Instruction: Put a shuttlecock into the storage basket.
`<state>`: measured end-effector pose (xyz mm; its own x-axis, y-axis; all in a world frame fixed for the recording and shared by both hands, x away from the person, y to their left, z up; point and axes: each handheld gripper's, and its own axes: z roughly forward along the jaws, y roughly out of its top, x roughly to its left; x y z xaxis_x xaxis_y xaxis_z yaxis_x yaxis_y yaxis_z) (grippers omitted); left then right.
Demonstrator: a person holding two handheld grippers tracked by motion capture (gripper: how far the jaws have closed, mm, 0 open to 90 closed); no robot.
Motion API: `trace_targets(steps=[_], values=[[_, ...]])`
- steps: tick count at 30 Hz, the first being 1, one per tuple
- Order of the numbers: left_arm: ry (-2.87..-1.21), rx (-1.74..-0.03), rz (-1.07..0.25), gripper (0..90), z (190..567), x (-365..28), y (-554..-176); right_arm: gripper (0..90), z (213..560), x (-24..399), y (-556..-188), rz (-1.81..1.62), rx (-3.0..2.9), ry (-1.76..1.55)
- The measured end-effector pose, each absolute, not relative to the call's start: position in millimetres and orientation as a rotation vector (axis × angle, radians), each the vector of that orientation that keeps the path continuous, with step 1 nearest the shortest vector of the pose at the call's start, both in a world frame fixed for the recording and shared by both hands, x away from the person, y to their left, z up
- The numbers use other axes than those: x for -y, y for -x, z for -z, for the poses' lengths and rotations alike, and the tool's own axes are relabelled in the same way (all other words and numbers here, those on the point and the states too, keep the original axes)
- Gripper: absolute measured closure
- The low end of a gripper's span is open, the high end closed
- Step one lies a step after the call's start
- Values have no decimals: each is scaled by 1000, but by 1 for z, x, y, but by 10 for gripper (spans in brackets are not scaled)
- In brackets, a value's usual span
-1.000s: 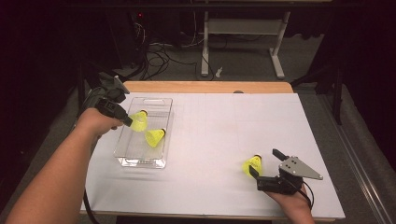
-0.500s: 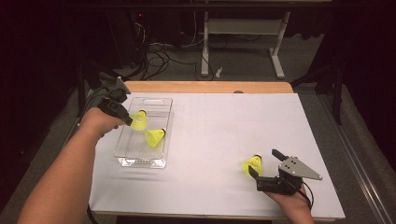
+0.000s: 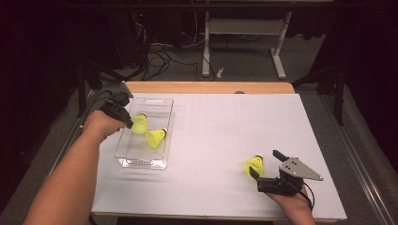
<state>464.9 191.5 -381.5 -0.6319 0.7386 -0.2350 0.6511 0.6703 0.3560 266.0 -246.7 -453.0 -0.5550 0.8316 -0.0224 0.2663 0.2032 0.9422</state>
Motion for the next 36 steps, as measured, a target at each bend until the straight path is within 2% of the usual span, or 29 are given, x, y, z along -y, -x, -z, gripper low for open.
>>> trace_targets(steps=[3,4,6,9,12,14,15,17,26,28,36], values=[[-1177,-2482,-358,895,386,-194,-465,5,453,247,-266,-1352,-1939,-1017],[-1085,-2543,-363,895,386,-189,-467,5,453,247,-266,-1351,-1938,-1018],[-1181,-2482,-369,894,388,-192,-466,5,453,247,-266,-1353,-1938,-1017],[-1115,-2522,-381,894,390,-188,-468,5,454,247,-266,-1353,-1938,-1019],[-1197,-2475,-378,894,393,-191,-467,5,454,247,-266,-1352,-1938,-1018],[-1165,-2502,-388,894,395,-188,-468,5,454,247,-266,-1353,-1938,-1020],[-1094,-2547,-392,894,395,-185,-469,4,454,247,-266,-1353,-1938,-1022],[-1208,-2480,-396,894,398,-189,-468,5,454,247,-266,-1353,-1939,-1025],[-1194,-2504,-421,893,409,-187,-469,5,454,247,-266,-1355,-1942,-1023],[-1125,-2552,-428,893,411,-183,-471,5,454,247,-266,-1355,-1942,-1022],[-1171,-2532,-433,893,416,-182,-471,5,455,246,-266,-1356,-1949,-1023]])
